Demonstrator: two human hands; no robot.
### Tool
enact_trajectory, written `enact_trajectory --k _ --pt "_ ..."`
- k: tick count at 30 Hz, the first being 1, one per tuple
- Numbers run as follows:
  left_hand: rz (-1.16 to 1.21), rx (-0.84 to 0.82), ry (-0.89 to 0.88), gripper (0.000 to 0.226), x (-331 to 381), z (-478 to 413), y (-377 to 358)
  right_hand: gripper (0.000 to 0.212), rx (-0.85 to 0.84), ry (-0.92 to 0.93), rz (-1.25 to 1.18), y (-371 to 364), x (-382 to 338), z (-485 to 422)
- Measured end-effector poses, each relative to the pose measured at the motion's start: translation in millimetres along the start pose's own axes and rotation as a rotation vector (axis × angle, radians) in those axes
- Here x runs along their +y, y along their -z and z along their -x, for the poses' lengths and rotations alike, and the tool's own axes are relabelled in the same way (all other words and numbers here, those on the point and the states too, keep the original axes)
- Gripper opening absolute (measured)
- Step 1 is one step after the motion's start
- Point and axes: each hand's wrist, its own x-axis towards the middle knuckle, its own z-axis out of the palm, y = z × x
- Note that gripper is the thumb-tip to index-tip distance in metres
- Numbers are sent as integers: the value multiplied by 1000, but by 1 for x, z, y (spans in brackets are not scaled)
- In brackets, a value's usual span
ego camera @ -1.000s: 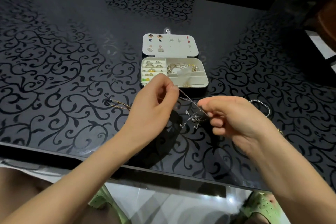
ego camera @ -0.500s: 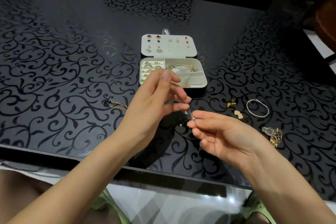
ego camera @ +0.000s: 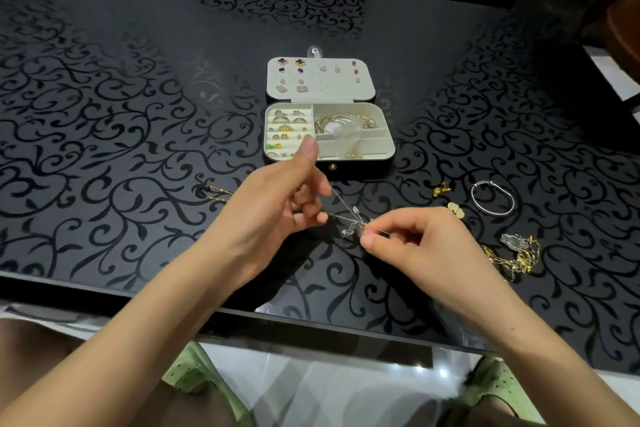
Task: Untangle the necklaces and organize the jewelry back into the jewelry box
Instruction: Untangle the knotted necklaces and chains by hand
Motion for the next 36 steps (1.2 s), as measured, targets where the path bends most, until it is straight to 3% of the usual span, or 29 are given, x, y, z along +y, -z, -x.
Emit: enact_trajectory --k 5,12,19,24,28,36 --pt "-187 -16 -17 41 -4 6 6 12 -66 59 -106 8 -3 -2" --pt "-131 43 114 42 -2 14 11 9 -290 54 -415 21 -9 -6" --pt "-130 36 -2 42 -4 11 16 18 -349 -69 -375 24 -8 -12" --pt "-763 -85 -401 35 -15 16 35 18 -325 -180 -177 23 -9 -21" --pt "-1193 -181 -581 35 -24 14 43 19 -294 -186 -53 18 -8 -28" --pt "-1461 -271 -663 41 -24 17 57 10 -219 -125 118 16 -1 -29"
